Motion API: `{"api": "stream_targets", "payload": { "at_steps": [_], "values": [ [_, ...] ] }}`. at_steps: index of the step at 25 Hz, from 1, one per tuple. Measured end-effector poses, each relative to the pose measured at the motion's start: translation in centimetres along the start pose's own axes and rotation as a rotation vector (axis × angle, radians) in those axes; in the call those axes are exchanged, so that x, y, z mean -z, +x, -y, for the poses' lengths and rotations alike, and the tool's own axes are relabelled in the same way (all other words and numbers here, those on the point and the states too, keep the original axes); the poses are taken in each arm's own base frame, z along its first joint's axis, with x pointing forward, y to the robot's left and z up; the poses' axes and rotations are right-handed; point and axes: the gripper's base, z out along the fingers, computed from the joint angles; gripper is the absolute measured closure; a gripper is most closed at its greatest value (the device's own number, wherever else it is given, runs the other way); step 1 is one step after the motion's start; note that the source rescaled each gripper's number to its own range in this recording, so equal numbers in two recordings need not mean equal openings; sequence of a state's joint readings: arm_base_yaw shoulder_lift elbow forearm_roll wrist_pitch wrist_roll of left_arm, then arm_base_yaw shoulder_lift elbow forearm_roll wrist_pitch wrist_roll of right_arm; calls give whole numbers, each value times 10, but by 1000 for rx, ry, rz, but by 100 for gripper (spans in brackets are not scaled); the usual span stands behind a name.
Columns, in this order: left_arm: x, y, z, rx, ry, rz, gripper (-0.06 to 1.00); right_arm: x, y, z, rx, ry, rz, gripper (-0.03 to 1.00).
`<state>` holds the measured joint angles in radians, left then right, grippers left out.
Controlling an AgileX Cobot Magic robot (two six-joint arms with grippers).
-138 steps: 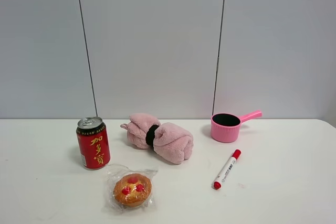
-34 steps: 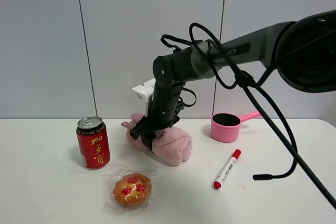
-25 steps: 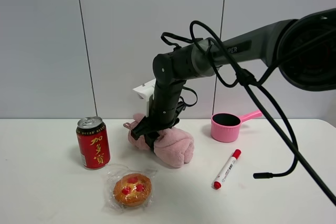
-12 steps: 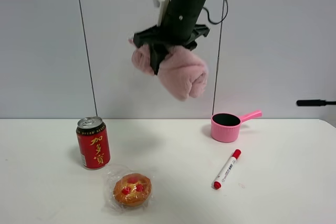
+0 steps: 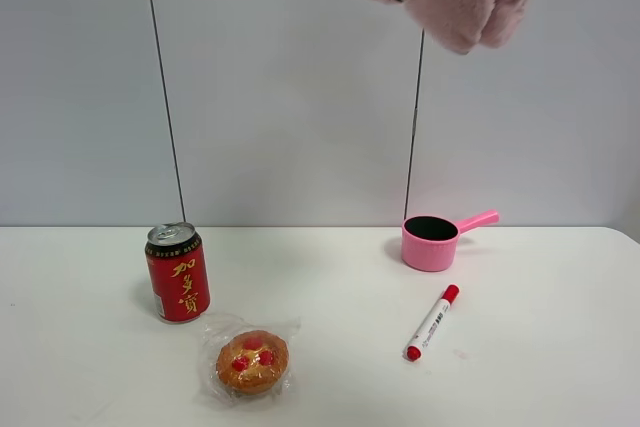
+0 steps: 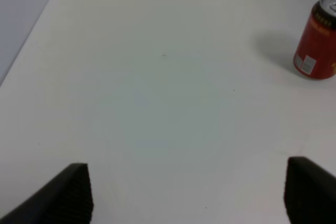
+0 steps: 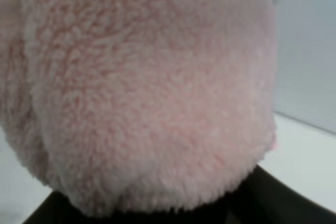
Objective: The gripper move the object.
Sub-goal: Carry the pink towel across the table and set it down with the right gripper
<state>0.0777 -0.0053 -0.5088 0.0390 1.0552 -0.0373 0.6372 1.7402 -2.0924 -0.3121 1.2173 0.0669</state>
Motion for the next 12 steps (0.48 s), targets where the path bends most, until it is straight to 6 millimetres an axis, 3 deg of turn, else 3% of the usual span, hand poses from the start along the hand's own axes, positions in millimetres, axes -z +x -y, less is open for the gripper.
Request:
{"api": "stream_targets", "payload": {
  "at_steps": [8, 12],
  "values": [
    [0, 0, 0, 0, 0, 0, -6, 66, 1, 26, -67, 73, 135, 97],
    [0, 0, 0, 1, 0, 0, -6, 88, 14, 34, -102, 99, 152, 97]
  ]
}}
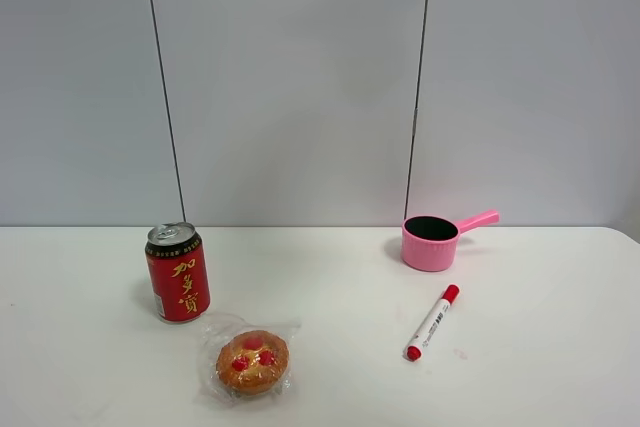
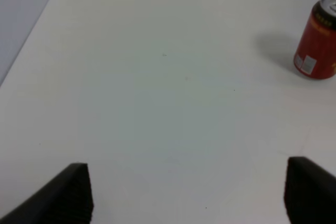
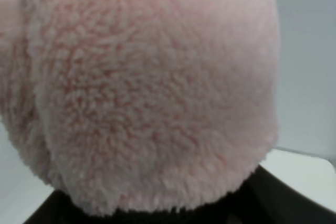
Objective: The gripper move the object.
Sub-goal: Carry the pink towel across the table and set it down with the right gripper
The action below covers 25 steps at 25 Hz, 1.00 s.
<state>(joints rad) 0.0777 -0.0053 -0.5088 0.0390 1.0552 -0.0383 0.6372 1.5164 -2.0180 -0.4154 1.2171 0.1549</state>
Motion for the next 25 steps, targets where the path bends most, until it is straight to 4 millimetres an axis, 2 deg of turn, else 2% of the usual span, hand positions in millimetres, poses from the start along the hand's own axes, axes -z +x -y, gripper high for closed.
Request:
{"api": "stream_targets", "payload": {
  "at_steps": [4, 7, 10, 11, 12, 14, 20, 25],
  "values": [
    [0, 0, 0, 0, 0, 0, -6, -5, 37, 15, -68, 73, -113, 97],
    [0, 0, 0, 0, 0, 0, -6, -23, 80, 26, -138, 114, -256, 97],
    [0, 0, 0, 0, 0, 0, -6, -42, 119, 39, -242, 143, -319, 97],
    [0, 0, 0, -1, 0, 0, -6, -49, 131, 43, -279, 152, -332, 97],
    [0, 0, 0, -1, 0, 0, -6, -49, 131, 43, -279, 152, -332, 97],
    [0, 0, 0, -1, 0, 0, -6, -65, 157, 51, -358, 172, -369, 97],
    [0, 0, 0, -1, 0, 0, -6, -115, 243, 55, -508, 158, -456, 97],
    [0, 0, 0, 0, 0, 0, -6, -154, 282, 51, -552, 136, -501, 97]
  ]
}}
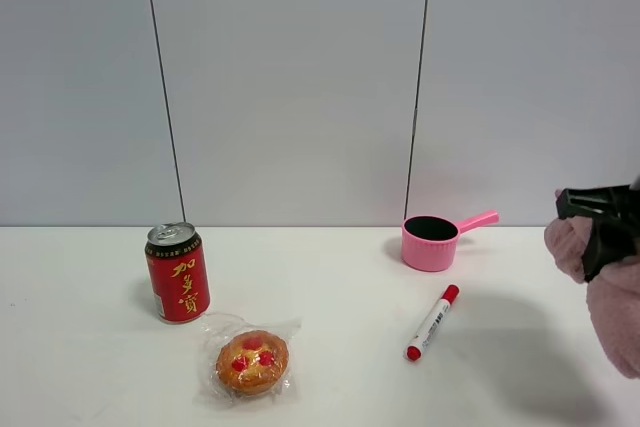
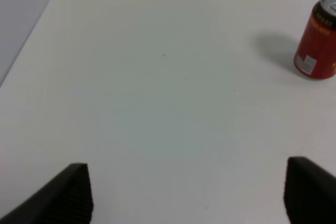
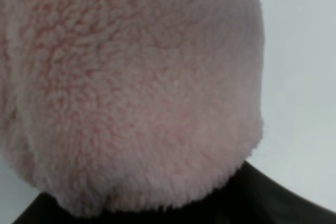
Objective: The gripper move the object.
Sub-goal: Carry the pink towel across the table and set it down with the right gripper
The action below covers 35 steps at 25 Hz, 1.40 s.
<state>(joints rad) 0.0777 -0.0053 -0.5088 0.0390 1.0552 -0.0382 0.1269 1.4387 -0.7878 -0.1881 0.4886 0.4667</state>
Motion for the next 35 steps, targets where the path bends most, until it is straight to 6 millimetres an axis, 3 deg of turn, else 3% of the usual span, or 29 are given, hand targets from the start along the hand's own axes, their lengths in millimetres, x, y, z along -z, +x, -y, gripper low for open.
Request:
{"api": "stream_targets", "payload": {
  "at_steps": [7, 13, 25, 35],
  "values": [
    [0, 0, 0, 0, 0, 0, -6, -53, 9, -4, 19, 10, -89, 97],
    [0, 0, 0, -1, 0, 0, -6, -79, 19, -3, 81, 29, -158, 97],
    [0, 0, 0, -1, 0, 0, -6, -82, 17, -3, 199, 13, -132, 97],
    [0, 0, 0, 0, 0, 0, -6, -84, 13, -8, 117, -31, -79, 97]
  ]
}}
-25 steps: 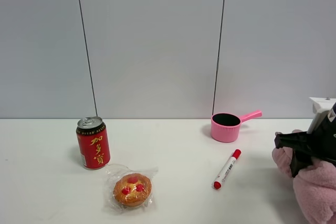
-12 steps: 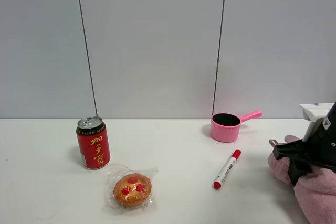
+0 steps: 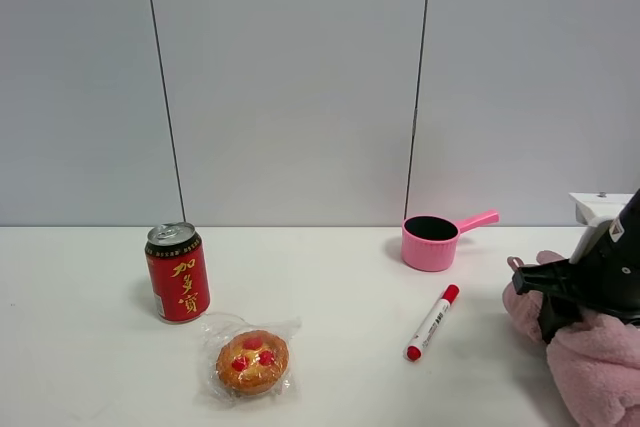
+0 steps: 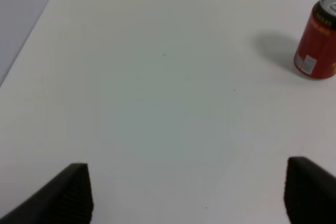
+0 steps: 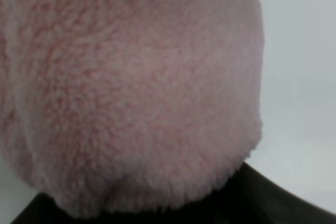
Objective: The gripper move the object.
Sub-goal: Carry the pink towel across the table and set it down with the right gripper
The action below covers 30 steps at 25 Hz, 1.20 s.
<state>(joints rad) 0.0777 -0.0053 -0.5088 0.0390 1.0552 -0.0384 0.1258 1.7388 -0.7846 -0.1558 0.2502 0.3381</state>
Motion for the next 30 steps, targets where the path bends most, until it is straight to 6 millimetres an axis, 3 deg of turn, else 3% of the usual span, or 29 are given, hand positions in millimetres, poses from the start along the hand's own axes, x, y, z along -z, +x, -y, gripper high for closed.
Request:
{"api": "stream_targets", "payload": {
  "at_steps": [16, 18, 22, 25, 30],
  "values": [
    [0, 0, 0, -1, 0, 0, -6, 0, -5, -3, 26, -25, 55, 97],
    [0, 0, 0, 0, 0, 0, -6, 0, -5, -3, 23, -25, 55, 91],
    [0, 0, 0, 0, 0, 0, -6, 0, -5, -3, 15, -28, 54, 67],
    [0, 0, 0, 0, 0, 0, -6, 0, -5, -6, 16, -36, 61, 57],
    [0, 0, 0, 0, 0, 0, -6, 1, -5, -14, 21, -58, 73, 52]
  ]
}}
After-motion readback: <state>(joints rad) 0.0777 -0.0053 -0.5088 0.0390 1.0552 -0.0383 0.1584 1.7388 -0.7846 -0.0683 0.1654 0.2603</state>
